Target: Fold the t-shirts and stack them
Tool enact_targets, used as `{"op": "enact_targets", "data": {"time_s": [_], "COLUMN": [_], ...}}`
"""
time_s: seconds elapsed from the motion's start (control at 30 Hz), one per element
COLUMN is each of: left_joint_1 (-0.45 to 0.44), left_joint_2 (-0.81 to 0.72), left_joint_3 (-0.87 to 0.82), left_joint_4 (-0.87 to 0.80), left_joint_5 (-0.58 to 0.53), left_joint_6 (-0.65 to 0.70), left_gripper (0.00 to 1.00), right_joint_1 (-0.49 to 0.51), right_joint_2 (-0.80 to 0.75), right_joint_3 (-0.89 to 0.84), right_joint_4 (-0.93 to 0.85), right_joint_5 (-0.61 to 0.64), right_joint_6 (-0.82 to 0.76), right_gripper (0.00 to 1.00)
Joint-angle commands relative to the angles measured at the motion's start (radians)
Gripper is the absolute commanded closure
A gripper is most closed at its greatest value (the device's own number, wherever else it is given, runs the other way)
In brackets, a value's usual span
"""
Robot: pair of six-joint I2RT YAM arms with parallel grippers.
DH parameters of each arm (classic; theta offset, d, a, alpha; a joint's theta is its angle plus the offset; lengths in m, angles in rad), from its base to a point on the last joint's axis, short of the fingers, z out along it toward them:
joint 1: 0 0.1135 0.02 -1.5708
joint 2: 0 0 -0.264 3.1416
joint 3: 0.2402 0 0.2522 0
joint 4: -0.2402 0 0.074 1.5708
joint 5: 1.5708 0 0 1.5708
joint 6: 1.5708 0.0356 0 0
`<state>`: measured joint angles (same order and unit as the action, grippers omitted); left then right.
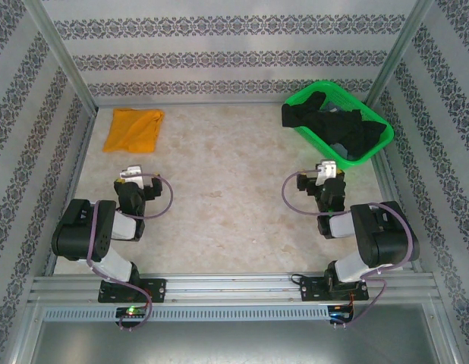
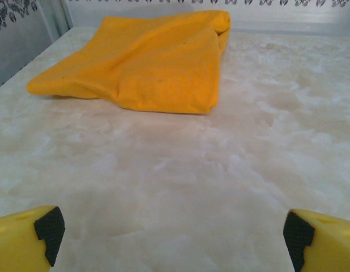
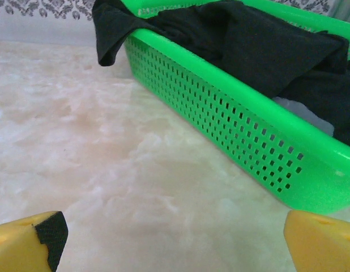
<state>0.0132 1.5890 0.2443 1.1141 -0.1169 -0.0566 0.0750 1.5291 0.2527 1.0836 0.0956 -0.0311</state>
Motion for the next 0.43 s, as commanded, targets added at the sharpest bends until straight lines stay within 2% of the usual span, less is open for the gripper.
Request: {"op": "enact_targets", "data": {"time_s": [0.0,0.23,0.4], "left_joint_1": [0.001,0.003,0.006], "left_joint_2": [-0.001,0.0,0.009], "left_joint_3": [0.009,0.003,-0.031], "left_joint_4": [0.075,0.086,0.16], "left_joint_5": [-0.019,-0.017,-0.003], "left_joint_6": [-0.017,-0.017,-0.017], "left_gripper": [0.0,0.0,0.0], "right_joint_1": [0.005,0.002,0.004], "right_joint_2": [0.005,0.007,0.001], "right_joint_3": [0.015,0.047,0.034], "right_joint_4": [0.049,-0.01,0.003], "right_joint_5": [-0.038,-0.007,0.011], "right_joint_6": [-0.014,0.003,0.003], "right_gripper": [0.02,0.02,0.02]}}
